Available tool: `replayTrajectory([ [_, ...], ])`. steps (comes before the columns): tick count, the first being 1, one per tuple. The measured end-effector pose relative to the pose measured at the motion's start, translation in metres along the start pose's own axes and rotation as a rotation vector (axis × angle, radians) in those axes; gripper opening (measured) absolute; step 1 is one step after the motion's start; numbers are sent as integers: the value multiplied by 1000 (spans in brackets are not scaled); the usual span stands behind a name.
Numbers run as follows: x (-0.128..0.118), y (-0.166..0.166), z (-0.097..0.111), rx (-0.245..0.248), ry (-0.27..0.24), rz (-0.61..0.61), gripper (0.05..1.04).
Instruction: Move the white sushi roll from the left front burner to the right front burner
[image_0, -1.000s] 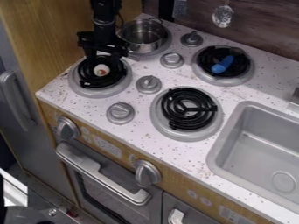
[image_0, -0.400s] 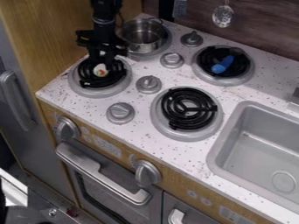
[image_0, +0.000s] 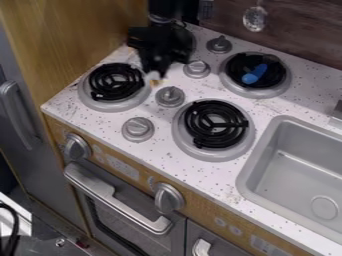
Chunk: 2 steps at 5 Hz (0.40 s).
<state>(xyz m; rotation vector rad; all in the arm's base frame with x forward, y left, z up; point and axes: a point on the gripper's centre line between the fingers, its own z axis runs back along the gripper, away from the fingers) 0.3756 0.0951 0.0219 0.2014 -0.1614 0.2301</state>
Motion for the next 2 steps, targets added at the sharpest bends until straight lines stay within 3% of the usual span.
replayTrajectory([
  [1, -3, -50, 8, -48, -20, -86, 324],
  [2, -12, -93, -7, -94, 26, -143, 324],
])
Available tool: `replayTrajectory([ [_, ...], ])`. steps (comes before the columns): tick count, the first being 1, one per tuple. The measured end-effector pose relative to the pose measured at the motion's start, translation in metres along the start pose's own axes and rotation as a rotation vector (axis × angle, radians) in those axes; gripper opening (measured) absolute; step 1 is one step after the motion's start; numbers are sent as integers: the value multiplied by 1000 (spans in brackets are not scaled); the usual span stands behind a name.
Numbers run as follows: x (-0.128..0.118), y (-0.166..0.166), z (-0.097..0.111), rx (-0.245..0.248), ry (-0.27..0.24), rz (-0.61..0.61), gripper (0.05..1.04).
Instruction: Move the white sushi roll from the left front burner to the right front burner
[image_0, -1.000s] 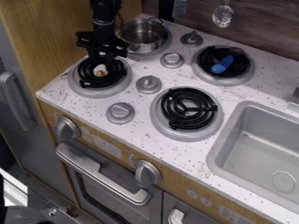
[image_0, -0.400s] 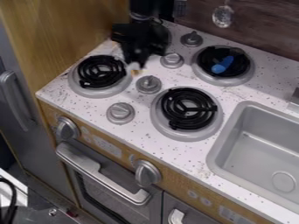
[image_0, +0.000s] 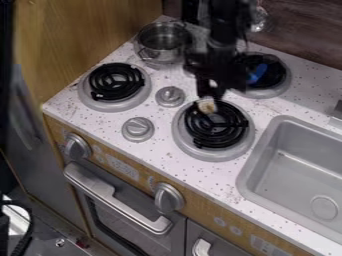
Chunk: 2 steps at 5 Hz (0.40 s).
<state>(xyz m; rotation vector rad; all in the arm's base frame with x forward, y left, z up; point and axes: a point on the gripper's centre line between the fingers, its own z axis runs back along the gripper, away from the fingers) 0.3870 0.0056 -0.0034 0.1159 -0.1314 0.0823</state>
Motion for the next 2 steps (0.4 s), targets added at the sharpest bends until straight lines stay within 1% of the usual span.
replayTrajectory([
  [1, 7, -14, -16, -34, 29, -23, 324],
  [2, 11, -15, -19, -33, 37, -27, 369],
])
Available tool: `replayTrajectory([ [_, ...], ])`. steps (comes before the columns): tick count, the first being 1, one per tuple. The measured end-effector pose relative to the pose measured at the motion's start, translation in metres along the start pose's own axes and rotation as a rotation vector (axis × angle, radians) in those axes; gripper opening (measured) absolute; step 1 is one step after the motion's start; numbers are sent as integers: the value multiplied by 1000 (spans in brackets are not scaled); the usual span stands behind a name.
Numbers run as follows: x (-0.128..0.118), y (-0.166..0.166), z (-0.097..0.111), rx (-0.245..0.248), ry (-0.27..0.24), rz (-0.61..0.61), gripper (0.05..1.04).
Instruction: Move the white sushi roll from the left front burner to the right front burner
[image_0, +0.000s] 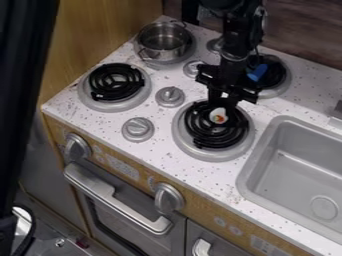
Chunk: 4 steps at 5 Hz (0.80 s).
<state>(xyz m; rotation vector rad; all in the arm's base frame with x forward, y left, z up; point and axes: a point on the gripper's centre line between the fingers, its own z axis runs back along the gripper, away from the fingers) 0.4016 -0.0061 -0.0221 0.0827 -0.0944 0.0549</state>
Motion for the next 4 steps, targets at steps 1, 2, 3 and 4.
replayTrajectory([
  [1, 0, 3, 1, 1, 8, 1, 683],
  [2, -3, 7, 1, 11, 24, 4, 955],
  [3, 0, 8, 36, -24, -47, 13, 997],
  [4, -7, 15, 49, -50, -61, 17, 997],
])
